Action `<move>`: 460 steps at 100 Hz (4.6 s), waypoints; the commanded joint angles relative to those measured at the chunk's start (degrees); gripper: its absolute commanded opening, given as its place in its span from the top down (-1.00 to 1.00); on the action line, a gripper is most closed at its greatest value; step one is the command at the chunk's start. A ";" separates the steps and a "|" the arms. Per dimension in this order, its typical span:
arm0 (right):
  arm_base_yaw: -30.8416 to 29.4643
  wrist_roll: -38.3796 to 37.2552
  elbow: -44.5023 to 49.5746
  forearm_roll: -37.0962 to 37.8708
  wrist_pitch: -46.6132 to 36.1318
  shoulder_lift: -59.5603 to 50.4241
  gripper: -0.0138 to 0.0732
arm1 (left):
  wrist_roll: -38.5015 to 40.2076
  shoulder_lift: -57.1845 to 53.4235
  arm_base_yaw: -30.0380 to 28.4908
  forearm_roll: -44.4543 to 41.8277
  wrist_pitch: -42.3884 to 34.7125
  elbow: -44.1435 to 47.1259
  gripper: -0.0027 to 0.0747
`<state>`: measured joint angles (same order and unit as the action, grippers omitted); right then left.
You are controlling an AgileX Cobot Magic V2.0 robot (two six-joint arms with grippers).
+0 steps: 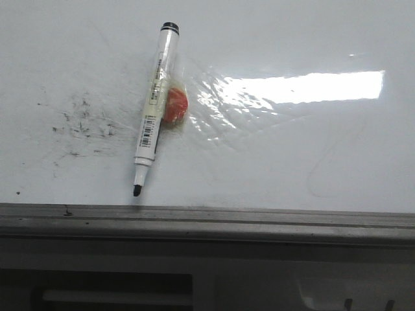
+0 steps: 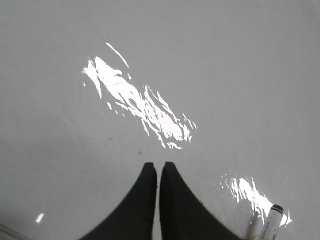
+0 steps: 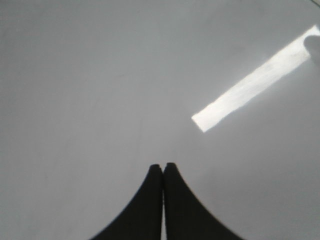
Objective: Write number 8 on whiteboard
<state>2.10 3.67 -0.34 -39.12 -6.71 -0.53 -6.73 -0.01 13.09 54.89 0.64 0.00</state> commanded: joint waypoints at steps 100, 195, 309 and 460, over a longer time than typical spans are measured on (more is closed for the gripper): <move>-0.24 1.85 -15.25 16.32 21.54 7.72 0.08 | -11.28 36.77 1.42 -22.72 23.25 -27.55 -0.02; -0.24 4.37 -15.25 16.32 22.04 7.83 0.08 | -16.91 58.46 30.67 -8.31 3.58 -29.67 -0.02; 2.82 4.73 -15.25 16.32 21.64 7.83 -0.20 | -16.91 69.92 31.98 -5.68 1.62 -34.88 0.41; 44.31 58.88 -36.95 -11.84 23.53 51.84 -0.21 | -43.41 61.56 44.47 -6.53 9.01 -35.31 0.98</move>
<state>44.64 61.61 -35.21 -49.17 22.63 49.83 -50.07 62.73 57.11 47.87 11.12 -33.52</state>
